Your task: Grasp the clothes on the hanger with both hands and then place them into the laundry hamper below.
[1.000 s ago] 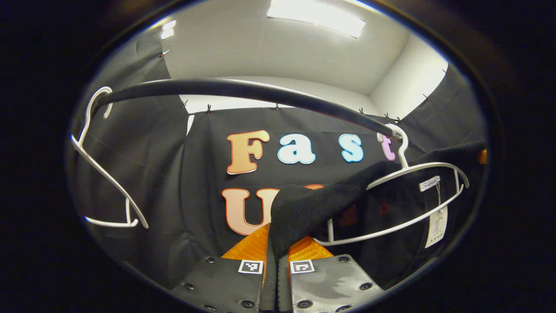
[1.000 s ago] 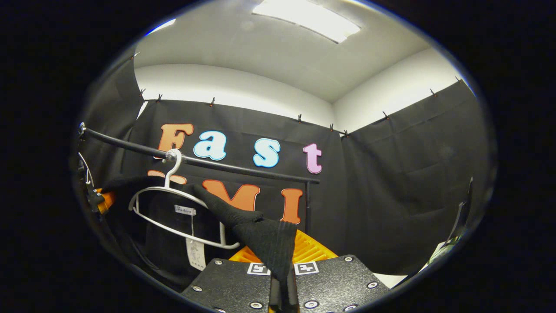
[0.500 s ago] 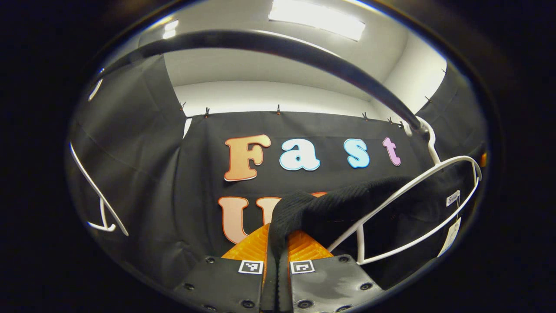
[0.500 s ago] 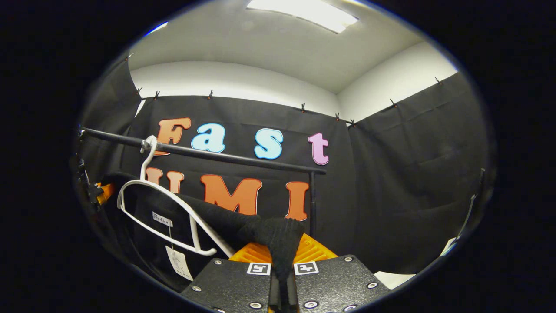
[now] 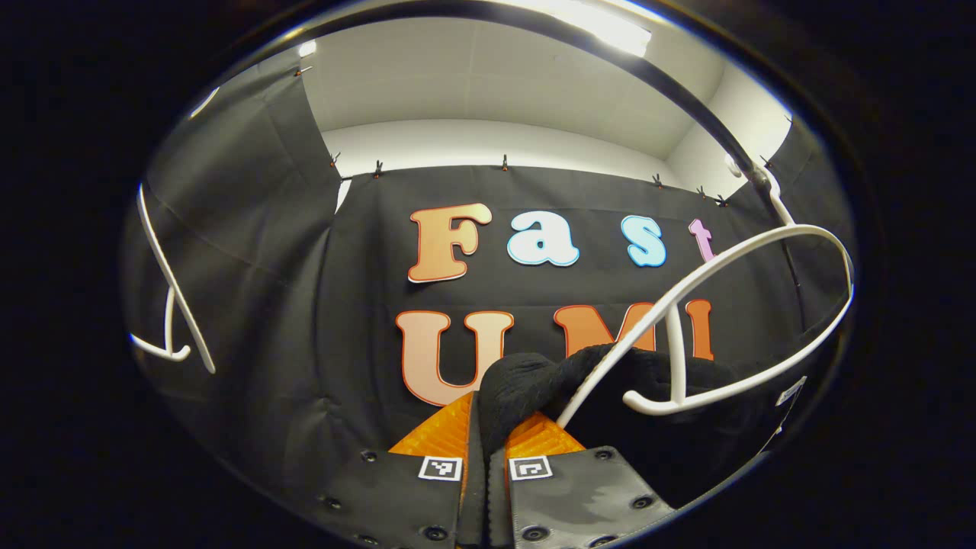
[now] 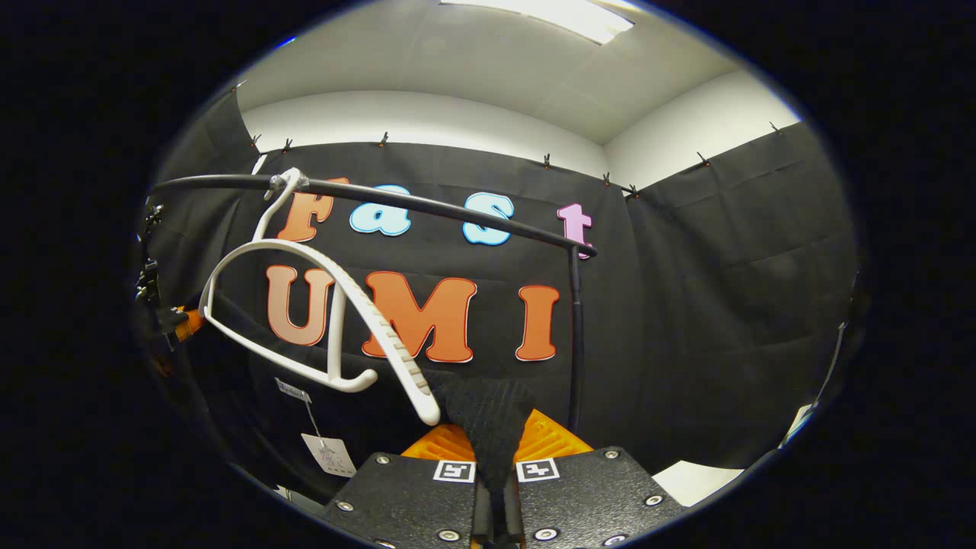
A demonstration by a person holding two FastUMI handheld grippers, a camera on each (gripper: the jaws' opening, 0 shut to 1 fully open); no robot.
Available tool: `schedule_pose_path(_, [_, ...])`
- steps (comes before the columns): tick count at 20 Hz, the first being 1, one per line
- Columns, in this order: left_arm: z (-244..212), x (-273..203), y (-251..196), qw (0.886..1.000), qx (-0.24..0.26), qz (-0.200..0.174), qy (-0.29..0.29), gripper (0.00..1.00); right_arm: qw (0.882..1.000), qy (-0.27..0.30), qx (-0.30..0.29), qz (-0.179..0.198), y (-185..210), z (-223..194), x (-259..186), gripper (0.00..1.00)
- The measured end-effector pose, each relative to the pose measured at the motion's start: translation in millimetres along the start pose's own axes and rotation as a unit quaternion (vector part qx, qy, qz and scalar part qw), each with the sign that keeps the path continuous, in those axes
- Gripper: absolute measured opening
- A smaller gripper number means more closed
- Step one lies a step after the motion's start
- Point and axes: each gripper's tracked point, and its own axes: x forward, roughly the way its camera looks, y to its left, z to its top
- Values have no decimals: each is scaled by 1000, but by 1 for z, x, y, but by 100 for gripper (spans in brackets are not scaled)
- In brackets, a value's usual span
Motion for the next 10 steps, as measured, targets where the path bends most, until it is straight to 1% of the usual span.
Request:
schedule_pose_path(2, [-21,-7,0,1000,0,3,19,9,1000,15,5,0,6,-21,-3,5])
schedule_pose_path(5, [-39,-21,3,999,3,2,43,9,999,41,21,3,19,-48,-18,5])
schedule_pose_path(8, [-45,-41,5,999,3,-1,52,9,999,44,19,-2,26,-54,-38,5])
schedule_pose_path(10, [-42,-58,10,999,5,-2,54,9,999,39,16,-7,32,-46,-57,5])
